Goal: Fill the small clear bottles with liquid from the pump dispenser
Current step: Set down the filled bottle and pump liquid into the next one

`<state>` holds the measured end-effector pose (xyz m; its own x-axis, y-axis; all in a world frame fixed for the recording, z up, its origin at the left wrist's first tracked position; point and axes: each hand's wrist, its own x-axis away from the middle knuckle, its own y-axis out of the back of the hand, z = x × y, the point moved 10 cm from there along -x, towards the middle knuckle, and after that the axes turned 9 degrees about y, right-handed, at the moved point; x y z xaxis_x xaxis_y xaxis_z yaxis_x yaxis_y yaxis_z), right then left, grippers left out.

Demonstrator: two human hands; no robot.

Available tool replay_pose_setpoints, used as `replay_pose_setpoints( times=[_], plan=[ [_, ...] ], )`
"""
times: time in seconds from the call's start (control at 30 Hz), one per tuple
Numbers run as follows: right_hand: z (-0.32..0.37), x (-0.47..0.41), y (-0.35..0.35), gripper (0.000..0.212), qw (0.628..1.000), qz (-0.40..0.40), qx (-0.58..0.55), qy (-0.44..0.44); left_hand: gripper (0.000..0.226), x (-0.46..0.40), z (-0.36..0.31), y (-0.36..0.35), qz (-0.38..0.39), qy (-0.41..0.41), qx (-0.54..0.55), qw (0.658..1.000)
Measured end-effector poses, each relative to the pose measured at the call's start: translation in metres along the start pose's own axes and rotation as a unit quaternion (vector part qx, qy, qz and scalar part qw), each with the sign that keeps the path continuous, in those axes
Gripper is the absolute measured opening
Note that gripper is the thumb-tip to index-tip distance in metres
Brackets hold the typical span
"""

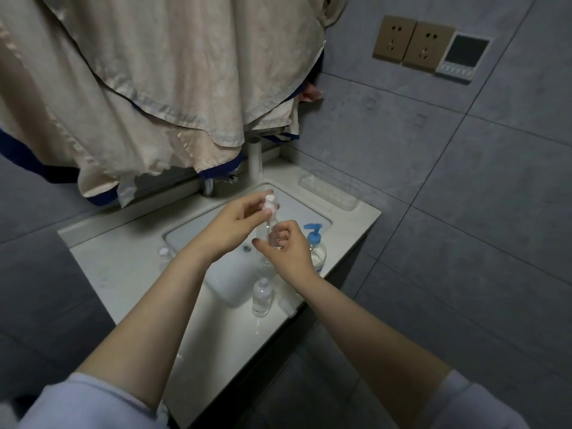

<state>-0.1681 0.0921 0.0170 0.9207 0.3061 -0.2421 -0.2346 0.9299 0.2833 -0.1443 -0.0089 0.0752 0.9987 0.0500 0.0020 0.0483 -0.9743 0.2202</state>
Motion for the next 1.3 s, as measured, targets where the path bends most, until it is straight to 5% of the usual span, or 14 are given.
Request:
replay_pose_setpoints(
  times=[0.13, 0.3, 0.53, 1.0, 1.13, 1.3],
  plan=[
    [0.003, 0.002, 0.004, 0.045, 1.000, 0.002, -0.002, 0.003, 0.028, -0.003, -0.005, 0.016, -0.091, -0.032, -0.027, 0.995],
    [0.002, 0.002, 0.013, 0.045, 1.000, -0.009, 0.005, -0.002, 0.020, -0.006, -0.002, -0.003, -0.014, -0.011, -0.013, 1.000],
    [-0.003, 0.002, 0.020, 0.043, 1.000, -0.022, 0.014, 0.000, 0.017, -0.006, -0.027, 0.010, -0.134, -0.065, 0.011, 0.989],
    [-0.025, -0.003, 0.045, 0.042, 0.999, -0.039, 0.025, -0.025, 0.012, 0.029, -0.048, 0.087, -0.397, -0.134, 0.191, 0.888],
    [-0.024, -0.007, 0.051, 0.045, 0.998, -0.051, 0.014, -0.026, 0.017, 0.023, -0.033, 0.094, -0.404, -0.082, 0.111, 0.904],
    [-0.020, -0.008, 0.047, 0.043, 0.999, -0.050, -0.015, -0.016, 0.051, 0.004, 0.039, 0.075, -0.331, 0.138, -0.120, 0.926]
  ],
)
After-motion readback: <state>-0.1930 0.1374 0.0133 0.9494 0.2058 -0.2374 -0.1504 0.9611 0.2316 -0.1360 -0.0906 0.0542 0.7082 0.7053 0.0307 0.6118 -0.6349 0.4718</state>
